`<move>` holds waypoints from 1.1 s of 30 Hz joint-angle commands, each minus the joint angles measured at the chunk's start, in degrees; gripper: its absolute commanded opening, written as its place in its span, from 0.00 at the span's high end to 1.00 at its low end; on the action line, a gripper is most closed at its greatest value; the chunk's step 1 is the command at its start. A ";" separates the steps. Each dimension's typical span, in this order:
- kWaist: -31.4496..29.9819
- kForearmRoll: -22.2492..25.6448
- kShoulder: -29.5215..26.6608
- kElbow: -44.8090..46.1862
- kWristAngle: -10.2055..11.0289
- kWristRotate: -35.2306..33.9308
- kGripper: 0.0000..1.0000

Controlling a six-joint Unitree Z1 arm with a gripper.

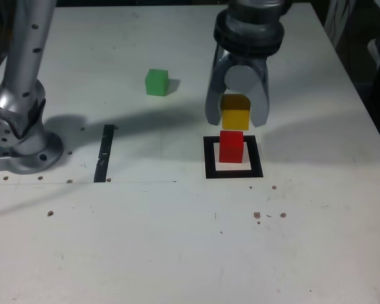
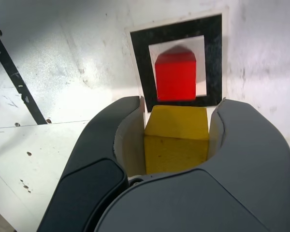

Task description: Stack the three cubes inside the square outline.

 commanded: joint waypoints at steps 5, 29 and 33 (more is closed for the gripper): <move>2.33 -0.52 1.58 1.12 0.30 0.36 0.66; 2.88 -2.30 2.95 3.25 -0.89 -0.15 0.66; 2.75 -2.55 3.15 3.11 -1.00 -0.23 0.66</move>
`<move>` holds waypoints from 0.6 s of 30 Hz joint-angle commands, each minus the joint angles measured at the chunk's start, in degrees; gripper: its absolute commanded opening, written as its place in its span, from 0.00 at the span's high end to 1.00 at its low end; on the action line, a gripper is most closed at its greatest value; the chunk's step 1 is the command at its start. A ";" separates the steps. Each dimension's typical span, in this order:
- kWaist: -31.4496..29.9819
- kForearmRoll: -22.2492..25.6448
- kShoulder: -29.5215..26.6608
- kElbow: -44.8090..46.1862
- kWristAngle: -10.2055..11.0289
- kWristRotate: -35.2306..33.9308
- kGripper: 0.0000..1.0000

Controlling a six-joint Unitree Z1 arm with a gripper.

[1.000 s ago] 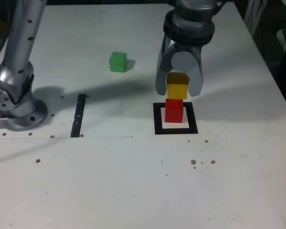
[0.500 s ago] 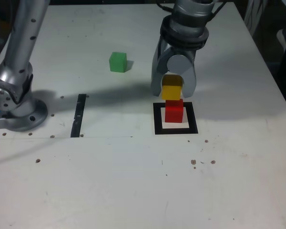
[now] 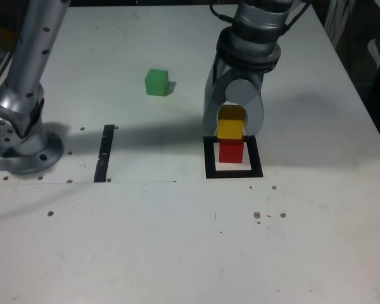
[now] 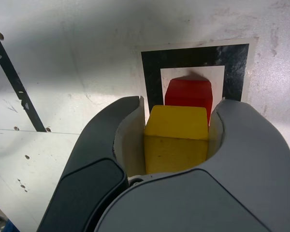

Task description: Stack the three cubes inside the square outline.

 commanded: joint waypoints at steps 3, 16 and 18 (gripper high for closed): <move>-0.29 -0.17 0.37 -0.22 -0.16 -0.21 0.66; -0.31 -0.68 1.75 -0.11 -0.23 -0.21 0.66; -0.31 -0.73 1.99 -0.12 -0.21 -0.18 0.65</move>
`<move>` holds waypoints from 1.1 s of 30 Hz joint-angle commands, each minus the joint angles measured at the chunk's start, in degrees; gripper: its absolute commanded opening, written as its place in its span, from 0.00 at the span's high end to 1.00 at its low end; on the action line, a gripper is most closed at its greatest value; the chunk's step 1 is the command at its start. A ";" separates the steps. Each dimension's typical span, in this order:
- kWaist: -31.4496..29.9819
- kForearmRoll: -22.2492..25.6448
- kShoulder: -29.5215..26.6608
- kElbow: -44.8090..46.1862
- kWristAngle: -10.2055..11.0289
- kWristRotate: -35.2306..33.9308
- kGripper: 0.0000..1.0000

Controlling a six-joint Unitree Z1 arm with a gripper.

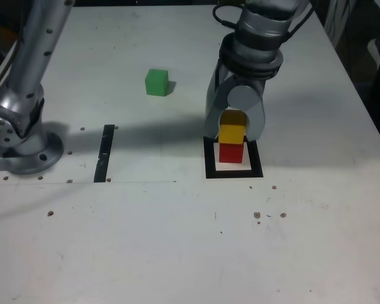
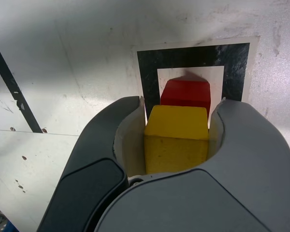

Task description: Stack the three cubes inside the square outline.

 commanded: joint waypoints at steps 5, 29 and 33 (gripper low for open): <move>-0.11 -0.20 0.84 -0.11 -0.20 0.11 0.52; 0.49 6.79 -9.25 -0.51 6.13 1.94 0.01; 3.91 7.26 -16.47 2.90 8.48 9.59 0.01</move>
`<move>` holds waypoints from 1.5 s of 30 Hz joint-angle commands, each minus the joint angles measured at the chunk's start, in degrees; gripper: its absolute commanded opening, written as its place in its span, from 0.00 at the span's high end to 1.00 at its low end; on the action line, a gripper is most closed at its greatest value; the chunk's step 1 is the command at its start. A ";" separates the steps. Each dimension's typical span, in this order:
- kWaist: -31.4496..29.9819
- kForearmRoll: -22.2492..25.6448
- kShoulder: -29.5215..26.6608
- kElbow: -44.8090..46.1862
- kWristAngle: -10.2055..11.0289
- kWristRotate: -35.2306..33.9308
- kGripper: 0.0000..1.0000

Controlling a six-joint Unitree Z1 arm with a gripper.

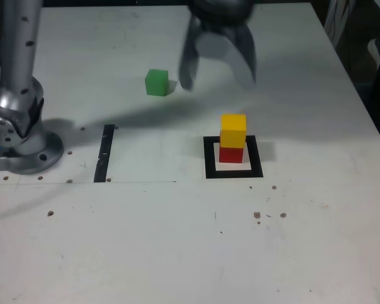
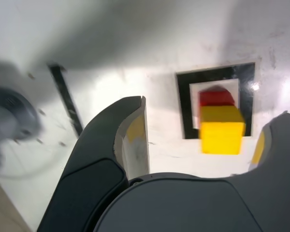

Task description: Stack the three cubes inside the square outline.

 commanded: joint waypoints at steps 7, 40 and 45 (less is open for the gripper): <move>14.06 -2.39 -11.76 12.35 6.94 18.31 0.01; 28.06 -28.95 0.18 32.14 7.66 30.31 0.06; 29.69 -31.13 0.11 33.04 4.71 31.54 0.14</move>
